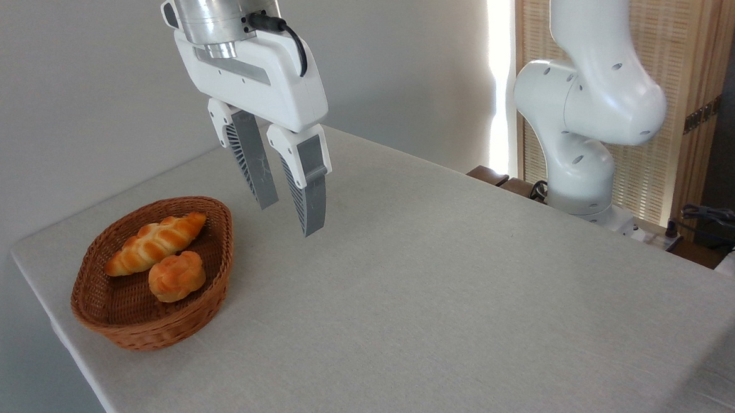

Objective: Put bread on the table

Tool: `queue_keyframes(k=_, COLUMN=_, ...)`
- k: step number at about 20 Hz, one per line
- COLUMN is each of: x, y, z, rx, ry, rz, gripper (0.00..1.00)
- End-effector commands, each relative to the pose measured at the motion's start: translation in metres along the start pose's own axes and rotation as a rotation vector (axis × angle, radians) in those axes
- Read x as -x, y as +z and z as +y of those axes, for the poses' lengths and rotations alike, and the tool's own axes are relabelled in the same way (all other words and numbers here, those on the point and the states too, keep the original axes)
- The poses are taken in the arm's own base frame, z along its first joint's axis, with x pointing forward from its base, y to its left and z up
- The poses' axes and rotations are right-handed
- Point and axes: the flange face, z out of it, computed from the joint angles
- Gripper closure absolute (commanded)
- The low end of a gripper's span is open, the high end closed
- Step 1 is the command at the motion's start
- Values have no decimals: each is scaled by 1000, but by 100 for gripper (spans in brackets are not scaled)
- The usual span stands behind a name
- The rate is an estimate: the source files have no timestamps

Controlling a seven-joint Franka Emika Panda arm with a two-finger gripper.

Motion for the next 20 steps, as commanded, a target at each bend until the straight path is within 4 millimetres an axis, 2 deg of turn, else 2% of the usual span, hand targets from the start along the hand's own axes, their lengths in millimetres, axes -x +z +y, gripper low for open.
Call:
queue_keyframes(k=1, x=2, y=0, z=-4, rx=2, ry=11, rz=22, gripper=0)
queue_keyframes(k=15, x=-1, y=0, z=-1, rx=4, ry=17, rz=22, gripper=0)
queue_keyframes(k=17, x=-9, y=4, z=7, rx=10, ry=34, rz=19, gripper=0)
queue_keyframes(k=20, x=-33, y=19, z=30, rx=42, ry=78, rz=21, gripper=0)
